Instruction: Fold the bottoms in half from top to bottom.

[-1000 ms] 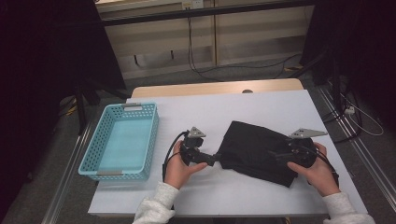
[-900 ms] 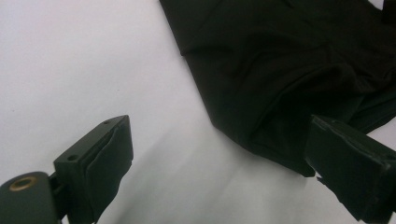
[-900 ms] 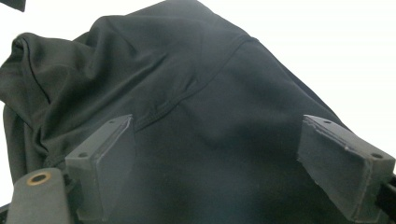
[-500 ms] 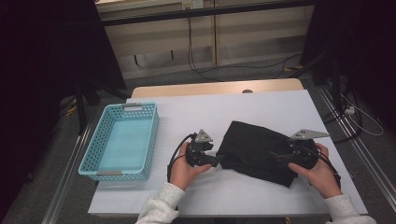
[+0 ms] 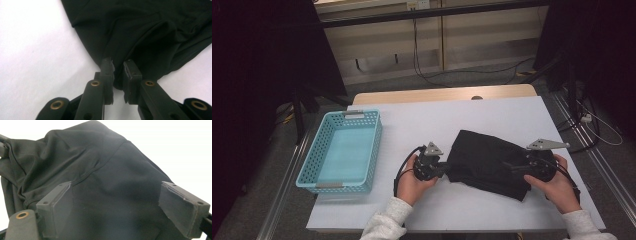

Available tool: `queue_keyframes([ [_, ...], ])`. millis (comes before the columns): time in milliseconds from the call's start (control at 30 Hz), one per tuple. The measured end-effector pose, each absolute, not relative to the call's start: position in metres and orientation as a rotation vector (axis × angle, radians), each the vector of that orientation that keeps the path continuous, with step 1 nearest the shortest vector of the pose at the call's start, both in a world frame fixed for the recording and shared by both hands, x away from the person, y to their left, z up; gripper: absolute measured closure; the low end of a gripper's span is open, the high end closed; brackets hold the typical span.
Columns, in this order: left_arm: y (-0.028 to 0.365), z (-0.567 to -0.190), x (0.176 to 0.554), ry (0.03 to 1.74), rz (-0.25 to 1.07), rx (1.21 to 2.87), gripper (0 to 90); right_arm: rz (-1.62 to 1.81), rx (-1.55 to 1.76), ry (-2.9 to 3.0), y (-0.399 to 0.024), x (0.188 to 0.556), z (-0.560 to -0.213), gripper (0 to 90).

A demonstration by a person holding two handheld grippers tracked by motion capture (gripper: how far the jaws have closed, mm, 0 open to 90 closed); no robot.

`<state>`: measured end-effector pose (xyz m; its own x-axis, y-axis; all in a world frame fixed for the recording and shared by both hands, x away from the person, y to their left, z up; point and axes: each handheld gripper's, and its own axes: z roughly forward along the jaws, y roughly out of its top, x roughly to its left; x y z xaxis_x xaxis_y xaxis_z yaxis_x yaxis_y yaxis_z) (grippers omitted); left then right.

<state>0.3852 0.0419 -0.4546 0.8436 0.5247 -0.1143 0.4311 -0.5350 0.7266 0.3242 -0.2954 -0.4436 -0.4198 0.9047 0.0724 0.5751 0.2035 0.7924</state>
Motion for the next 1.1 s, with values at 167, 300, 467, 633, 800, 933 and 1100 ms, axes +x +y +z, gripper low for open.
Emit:
queue_keyframes([
  [167,0.048,-0.454,0.387,0.718,0.14,2.194,84.7,1.103,1.374,2.06,-0.296,0.325,-0.441,12.4],
  [300,0.051,-0.454,0.388,0.749,0.152,2.177,85.1,1.102,1.376,2.061,-0.297,0.326,-0.442,12.6],
  [467,0.054,-0.454,0.39,0.766,0.135,2.168,85.2,1.096,1.389,2.04,-0.299,0.326,-0.442,12.6],
  [633,0.055,-0.452,0.39,0.774,0.132,2.161,85.4,1.095,1.402,1.998,-0.304,0.326,-0.439,12.6],
  [800,0.057,-0.451,0.391,0.782,0.129,2.163,85.4,1.077,1.422,1.952,-0.313,0.325,-0.436,12.6],
  [933,0.059,-0.449,0.392,0.794,0.129,2.148,85.5,1.095,1.441,1.908,-0.322,0.324,-0.433,12.5],
  [1100,0.062,-0.45,0.395,0.801,0.121,2.151,85.5,1.099,1.453,1.892,-0.326,0.323,-0.432,12.5],
])
